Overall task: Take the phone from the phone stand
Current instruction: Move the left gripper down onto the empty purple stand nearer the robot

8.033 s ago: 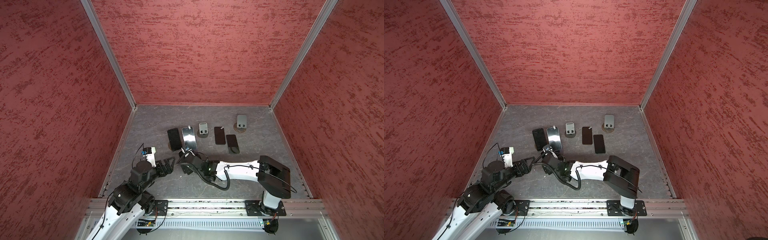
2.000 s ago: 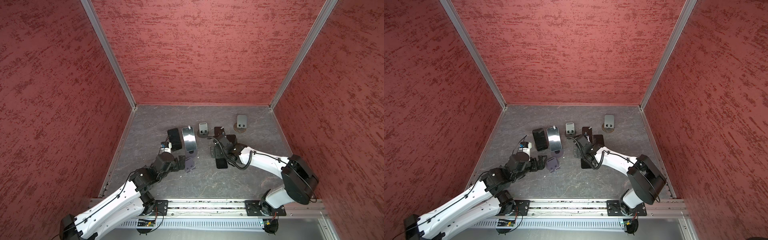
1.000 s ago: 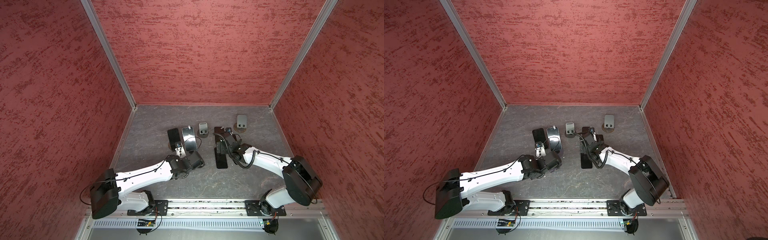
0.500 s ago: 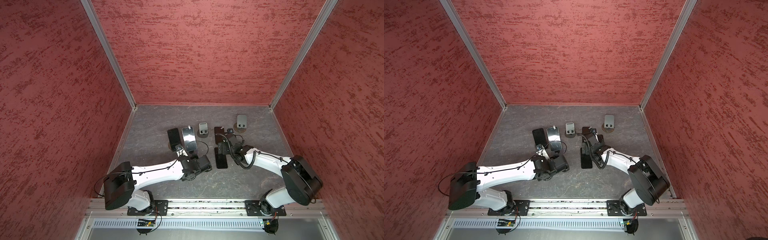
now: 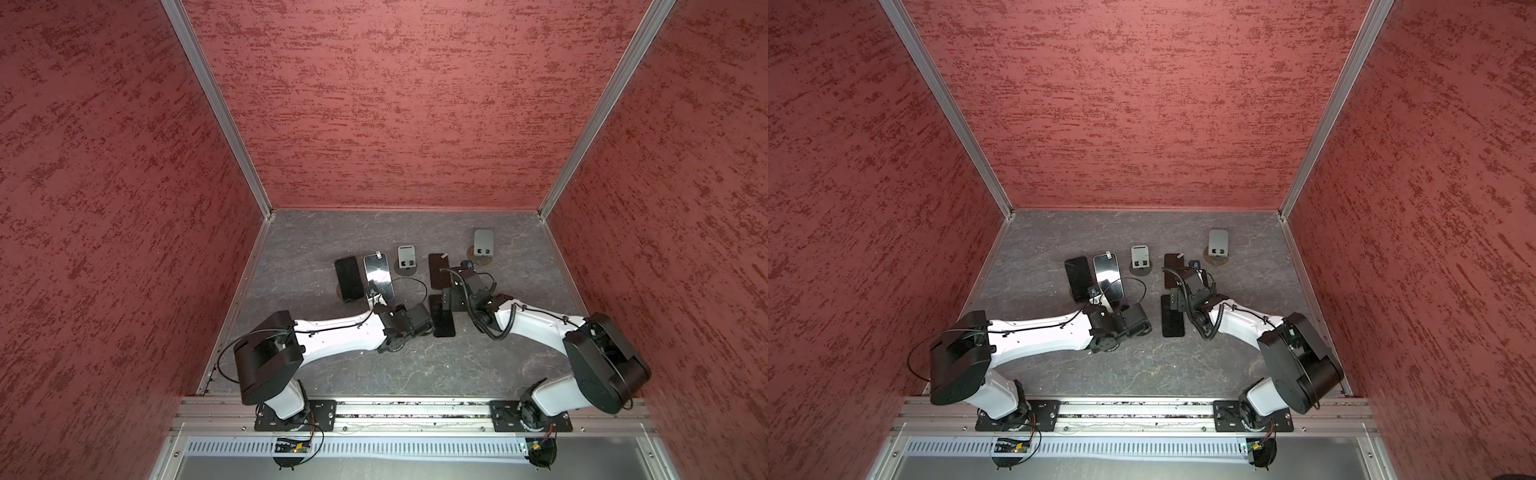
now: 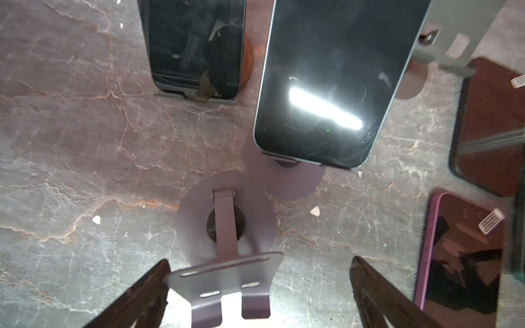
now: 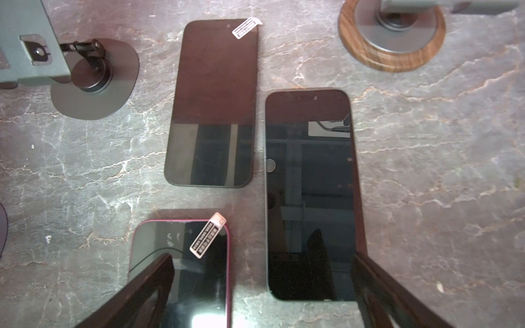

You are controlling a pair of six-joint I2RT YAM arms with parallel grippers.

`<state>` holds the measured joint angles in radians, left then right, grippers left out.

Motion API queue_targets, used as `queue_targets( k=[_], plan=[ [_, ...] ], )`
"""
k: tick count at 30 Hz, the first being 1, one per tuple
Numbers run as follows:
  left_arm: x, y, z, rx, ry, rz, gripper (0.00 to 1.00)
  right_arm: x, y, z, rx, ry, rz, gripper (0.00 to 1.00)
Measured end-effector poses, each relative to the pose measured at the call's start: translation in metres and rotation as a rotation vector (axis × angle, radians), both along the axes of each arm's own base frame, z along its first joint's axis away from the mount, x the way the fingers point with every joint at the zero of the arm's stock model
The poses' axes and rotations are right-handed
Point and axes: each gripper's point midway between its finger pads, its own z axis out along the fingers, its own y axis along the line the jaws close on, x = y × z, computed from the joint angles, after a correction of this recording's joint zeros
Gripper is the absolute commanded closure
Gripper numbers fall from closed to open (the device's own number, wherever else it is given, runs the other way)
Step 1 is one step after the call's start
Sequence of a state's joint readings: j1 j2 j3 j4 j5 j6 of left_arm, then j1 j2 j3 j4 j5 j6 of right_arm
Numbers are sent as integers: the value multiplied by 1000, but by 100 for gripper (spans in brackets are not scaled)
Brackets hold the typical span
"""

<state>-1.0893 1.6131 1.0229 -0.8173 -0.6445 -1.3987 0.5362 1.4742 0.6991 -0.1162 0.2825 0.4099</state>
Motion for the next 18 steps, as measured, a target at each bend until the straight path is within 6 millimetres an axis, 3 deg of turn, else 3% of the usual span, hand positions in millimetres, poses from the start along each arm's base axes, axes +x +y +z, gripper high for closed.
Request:
queue_targets(
  k=[8,18],
  plan=[
    [-1,1,-4,-6,20,11,6,3,-3,15,41,-38,-8,1],
    [-5,8,-19,18,50,44,13,3,0,15,59,-32,4,1]
  ],
)
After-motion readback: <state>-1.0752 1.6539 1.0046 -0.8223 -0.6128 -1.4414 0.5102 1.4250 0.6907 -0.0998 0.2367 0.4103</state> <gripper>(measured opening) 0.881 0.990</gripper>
